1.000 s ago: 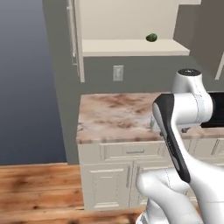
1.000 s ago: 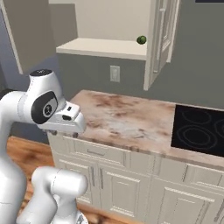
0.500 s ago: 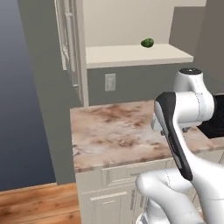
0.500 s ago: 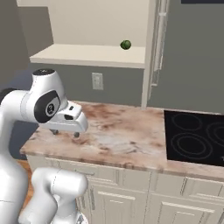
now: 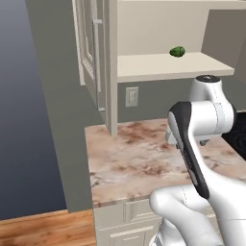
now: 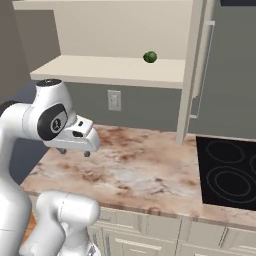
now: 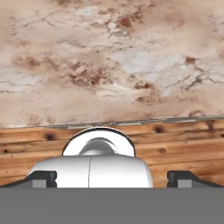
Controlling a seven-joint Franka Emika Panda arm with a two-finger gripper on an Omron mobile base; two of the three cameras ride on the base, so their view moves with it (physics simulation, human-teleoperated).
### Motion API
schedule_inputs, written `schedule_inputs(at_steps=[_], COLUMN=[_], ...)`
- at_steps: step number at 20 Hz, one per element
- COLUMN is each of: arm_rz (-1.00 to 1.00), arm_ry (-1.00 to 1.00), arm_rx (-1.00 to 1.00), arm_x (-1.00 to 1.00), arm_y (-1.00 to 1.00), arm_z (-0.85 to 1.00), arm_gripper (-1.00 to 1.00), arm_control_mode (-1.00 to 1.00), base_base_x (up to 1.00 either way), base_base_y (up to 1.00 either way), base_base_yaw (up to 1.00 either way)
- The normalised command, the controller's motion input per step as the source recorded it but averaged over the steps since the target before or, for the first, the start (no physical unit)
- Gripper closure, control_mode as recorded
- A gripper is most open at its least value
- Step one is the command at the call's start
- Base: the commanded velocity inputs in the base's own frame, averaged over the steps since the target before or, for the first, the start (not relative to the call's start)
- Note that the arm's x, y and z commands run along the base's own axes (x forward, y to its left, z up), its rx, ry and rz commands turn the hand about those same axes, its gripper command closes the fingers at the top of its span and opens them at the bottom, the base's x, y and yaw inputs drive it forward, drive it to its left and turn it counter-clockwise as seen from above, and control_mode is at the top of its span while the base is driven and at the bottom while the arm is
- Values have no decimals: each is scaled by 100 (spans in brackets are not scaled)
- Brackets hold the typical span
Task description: Pick the avocados from the cabinet and place them in one bowl. Pick the tomato from the sink and place it in the other bowl.
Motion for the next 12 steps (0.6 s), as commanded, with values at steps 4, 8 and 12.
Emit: schedule_inputs(at_steps=[4, 8, 12], arm_rz=[0, 0, 0], arm_ry=[0, 0, 0], arm_rx=[0, 0, 0], arm_x=[0, 0, 0], arm_y=[0, 0, 0], arm_z=[0, 0, 0], arm_gripper=[-100, -100, -100], arm_control_mode=[100, 100, 100], base_base_x=[89, 78, 0], base_base_y=[9, 6, 0], base_base_yaw=[-4, -13, 0])
